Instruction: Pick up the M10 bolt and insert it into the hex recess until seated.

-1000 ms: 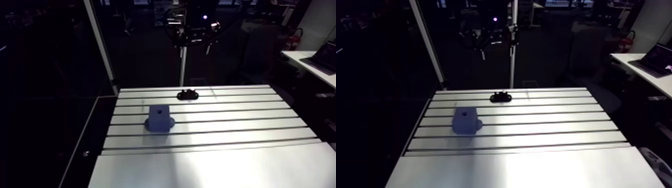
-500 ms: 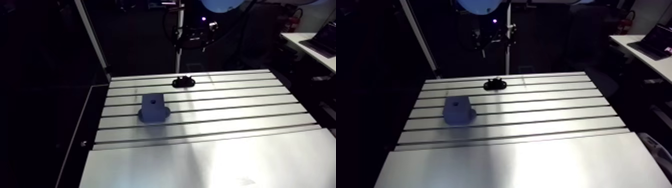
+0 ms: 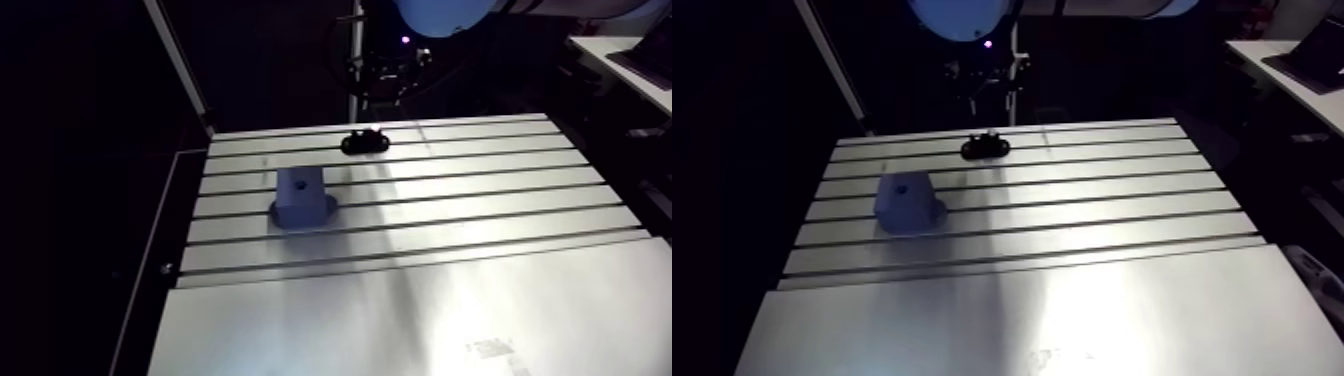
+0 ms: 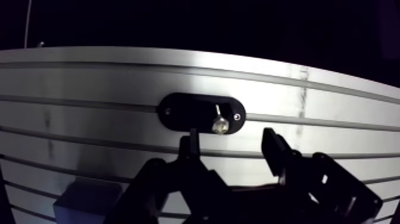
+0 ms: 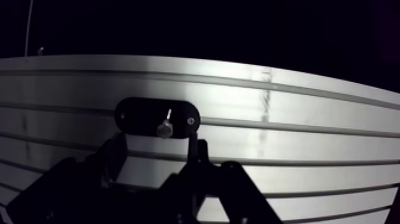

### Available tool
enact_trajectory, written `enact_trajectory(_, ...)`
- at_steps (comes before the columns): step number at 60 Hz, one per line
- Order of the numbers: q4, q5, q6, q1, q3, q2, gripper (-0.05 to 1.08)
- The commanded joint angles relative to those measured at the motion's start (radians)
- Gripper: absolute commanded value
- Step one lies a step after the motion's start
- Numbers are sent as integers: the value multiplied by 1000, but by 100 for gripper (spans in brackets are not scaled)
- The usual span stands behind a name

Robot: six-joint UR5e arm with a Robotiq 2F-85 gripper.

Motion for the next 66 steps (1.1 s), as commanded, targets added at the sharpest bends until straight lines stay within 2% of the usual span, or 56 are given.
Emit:
enact_trajectory(1,-23,2,3,-2,1,17,40)
enact_trajectory(7,-29,3,3,-2,3,19,44)
enact_trajectory(40,-35,5,14,-8,9,46,50)
enact_trajectory(66,-35,6,37,-7,9,57,50)
